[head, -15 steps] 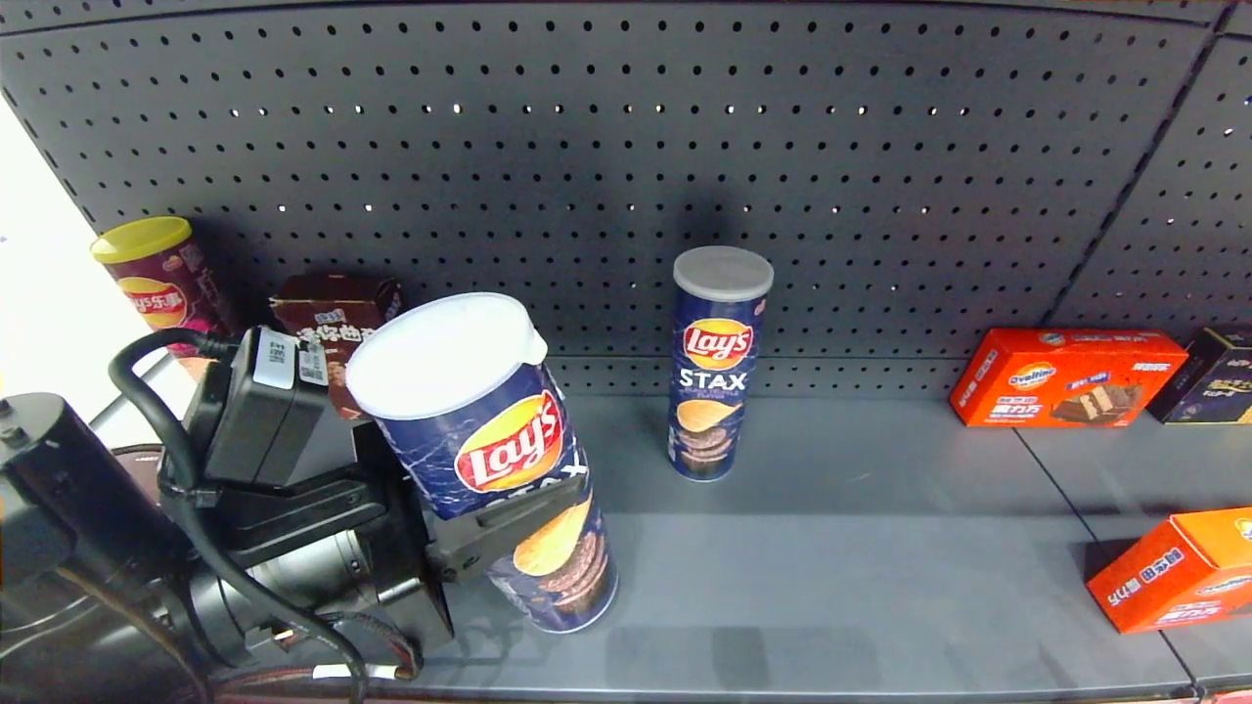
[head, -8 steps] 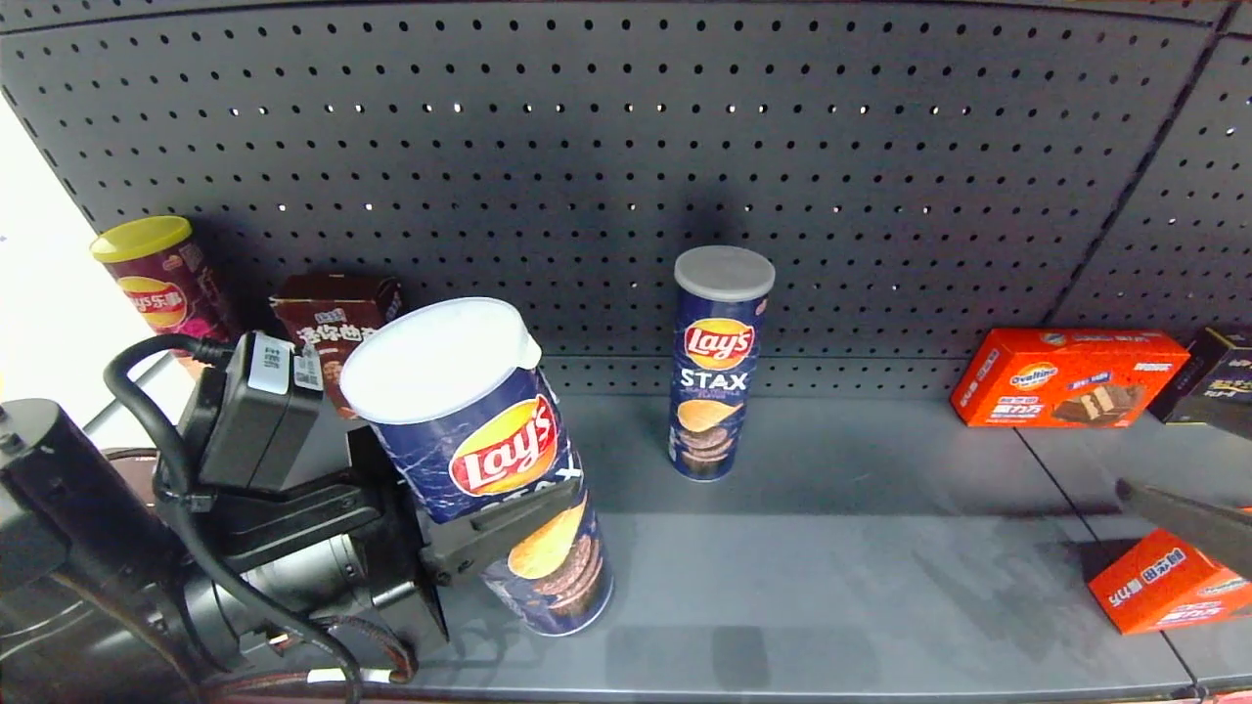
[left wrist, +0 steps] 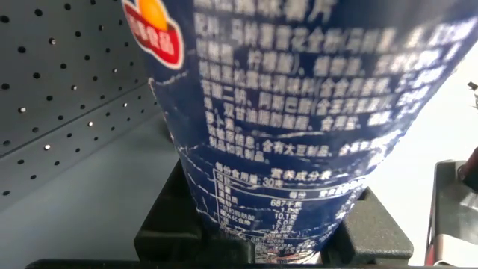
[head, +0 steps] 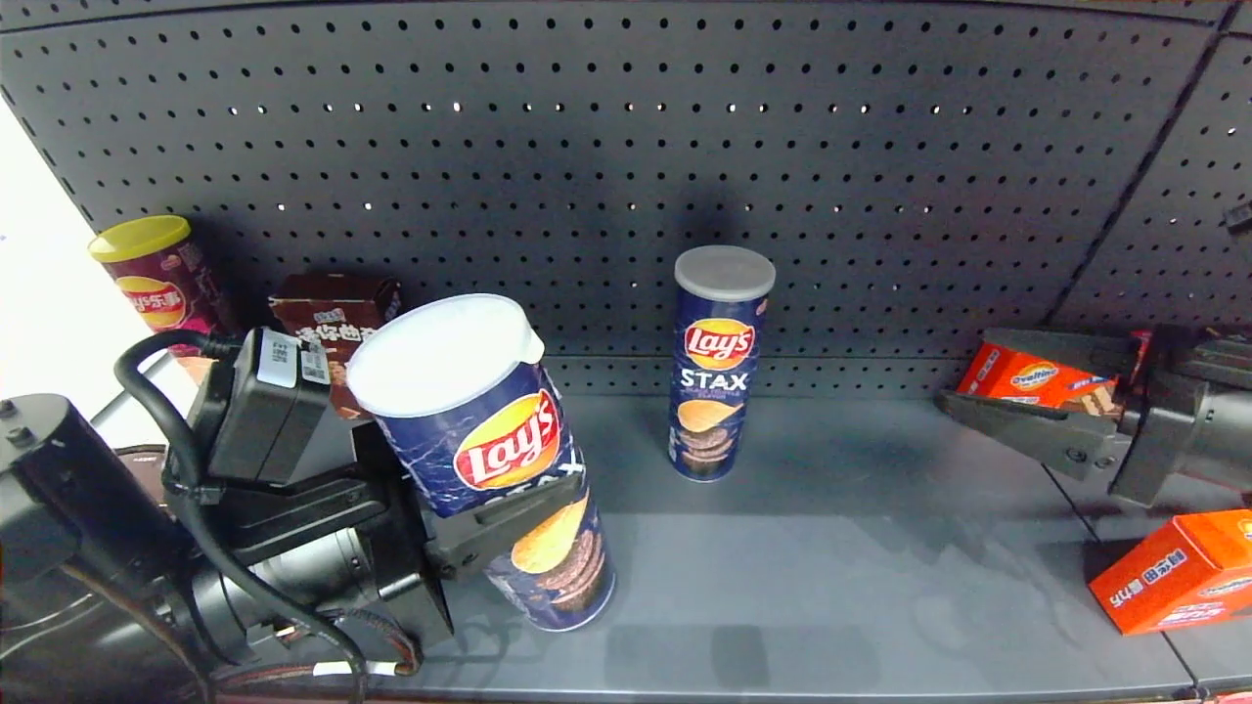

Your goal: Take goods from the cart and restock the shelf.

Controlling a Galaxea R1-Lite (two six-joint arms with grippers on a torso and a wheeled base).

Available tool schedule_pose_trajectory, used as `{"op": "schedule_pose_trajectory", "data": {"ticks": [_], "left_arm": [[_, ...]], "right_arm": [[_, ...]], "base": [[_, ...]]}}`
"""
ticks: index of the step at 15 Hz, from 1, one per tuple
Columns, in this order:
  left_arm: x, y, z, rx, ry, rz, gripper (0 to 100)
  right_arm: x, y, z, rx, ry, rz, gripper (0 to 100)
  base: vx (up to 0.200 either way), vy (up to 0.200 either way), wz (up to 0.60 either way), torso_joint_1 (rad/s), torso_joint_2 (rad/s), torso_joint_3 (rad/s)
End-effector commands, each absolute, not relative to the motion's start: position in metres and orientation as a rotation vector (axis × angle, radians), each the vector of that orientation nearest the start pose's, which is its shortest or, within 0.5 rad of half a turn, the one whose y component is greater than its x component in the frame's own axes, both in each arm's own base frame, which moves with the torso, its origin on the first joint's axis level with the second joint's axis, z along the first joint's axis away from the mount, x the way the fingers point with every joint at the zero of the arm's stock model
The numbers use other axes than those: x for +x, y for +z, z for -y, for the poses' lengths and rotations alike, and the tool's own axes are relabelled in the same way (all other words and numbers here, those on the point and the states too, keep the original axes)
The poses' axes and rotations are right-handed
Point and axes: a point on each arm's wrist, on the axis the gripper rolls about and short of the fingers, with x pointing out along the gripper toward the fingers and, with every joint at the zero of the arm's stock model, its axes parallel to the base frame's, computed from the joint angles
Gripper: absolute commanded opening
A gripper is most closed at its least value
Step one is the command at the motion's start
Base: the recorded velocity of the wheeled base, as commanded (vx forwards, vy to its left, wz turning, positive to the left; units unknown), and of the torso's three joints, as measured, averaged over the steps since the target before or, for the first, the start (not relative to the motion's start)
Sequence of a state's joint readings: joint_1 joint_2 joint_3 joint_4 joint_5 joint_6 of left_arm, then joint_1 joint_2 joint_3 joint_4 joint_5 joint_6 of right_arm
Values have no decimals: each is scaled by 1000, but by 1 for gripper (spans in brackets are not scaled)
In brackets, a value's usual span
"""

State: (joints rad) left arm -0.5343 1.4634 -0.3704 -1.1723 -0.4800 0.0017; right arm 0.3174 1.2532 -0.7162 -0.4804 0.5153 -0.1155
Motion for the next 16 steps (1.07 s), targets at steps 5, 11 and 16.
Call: {"op": "schedule_pose_trajectory", "data": {"ticks": [5,11,16], "left_arm": [[181,184,120,-1,-1015,78,0],[181,185,120,-20,-1016,72,0],[181,185,120,-21,-1016,75,0]], "right_arm": [[251,244,-80,-106,1184,59,100],[286,232,-107,-105,1248,37,100],[314,215,-116,-117,1252,14,100]], "base": [[0,0,0,0,0,0],[0,0,0,0,0,0],[0,0,0,0,0,0]]}}
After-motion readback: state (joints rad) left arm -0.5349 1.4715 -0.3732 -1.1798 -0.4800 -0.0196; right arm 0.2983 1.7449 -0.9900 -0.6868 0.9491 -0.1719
